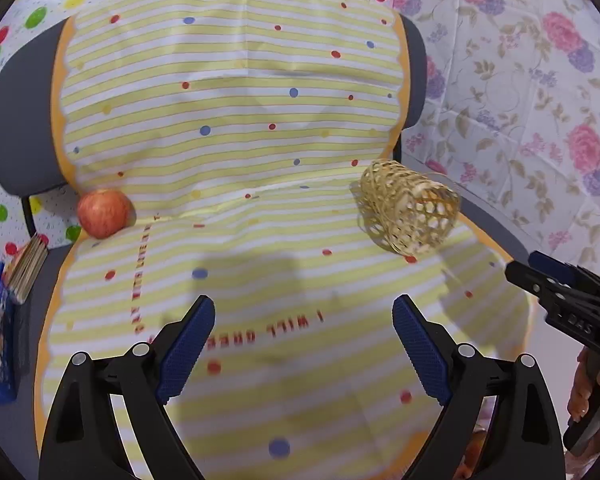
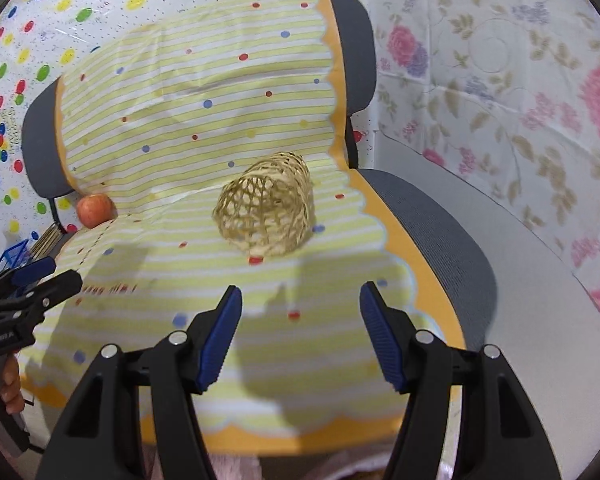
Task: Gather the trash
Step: 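Move both tools back toward the chair, then grasp the woven bamboo tube with the right tool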
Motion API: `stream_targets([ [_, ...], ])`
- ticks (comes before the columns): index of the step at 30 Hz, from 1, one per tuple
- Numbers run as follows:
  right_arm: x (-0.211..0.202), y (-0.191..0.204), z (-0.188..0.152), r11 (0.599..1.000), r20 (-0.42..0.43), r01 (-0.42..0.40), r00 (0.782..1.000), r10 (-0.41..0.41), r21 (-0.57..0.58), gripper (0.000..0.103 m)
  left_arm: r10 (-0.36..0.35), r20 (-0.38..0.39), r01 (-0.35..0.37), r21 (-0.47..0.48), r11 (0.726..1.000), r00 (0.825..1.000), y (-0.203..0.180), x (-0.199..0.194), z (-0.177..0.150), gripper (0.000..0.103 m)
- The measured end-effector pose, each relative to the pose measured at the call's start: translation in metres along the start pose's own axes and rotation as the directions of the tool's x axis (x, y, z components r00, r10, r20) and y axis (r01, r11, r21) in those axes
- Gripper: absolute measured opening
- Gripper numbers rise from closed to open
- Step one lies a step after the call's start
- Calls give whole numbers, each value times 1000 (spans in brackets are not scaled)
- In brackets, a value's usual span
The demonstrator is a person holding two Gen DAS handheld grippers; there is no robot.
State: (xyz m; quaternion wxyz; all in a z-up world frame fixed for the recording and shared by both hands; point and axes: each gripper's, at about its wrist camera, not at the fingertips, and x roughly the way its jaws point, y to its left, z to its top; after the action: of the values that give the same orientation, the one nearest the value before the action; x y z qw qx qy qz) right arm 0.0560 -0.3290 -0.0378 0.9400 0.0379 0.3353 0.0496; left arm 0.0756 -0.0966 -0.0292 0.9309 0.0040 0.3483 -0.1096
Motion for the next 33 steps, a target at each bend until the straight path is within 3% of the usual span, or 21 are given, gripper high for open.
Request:
stream_targets([
  [8,59,0,32,1000,-14,0,1000,0,-20,42,14,-34,-15,-5,1000,999,-2,48,20,90],
  [17,96,1,50,1000,-20,18,1000,-19,-23,38,23,-59,-24,-14,1000,998,4,68,25,90],
  [18,98,1,51,999,-23,26,999,-26,-22,35,22,-59,-24,-17,1000,998,4,66,24,90],
  [19,99,2,52,999,-30,27,999,-27,-21,19,21,-60,-22,-18,1000,998,4,64,23,90],
  [20,99,3,53,1000,-40,22,999,-23,-17,7,19,-61,-20,-20,1000,998,5,62,22,90],
  [28,29,28,40,999,5,-12,1000,13,-47,6,-21,-34,20,-29,999,999,9,20,3,90],
  [33,-18,29,17,999,-4,-36,999,36,-10,6,-26,-20,25,-12,1000,999,11,-12,-18,90],
])
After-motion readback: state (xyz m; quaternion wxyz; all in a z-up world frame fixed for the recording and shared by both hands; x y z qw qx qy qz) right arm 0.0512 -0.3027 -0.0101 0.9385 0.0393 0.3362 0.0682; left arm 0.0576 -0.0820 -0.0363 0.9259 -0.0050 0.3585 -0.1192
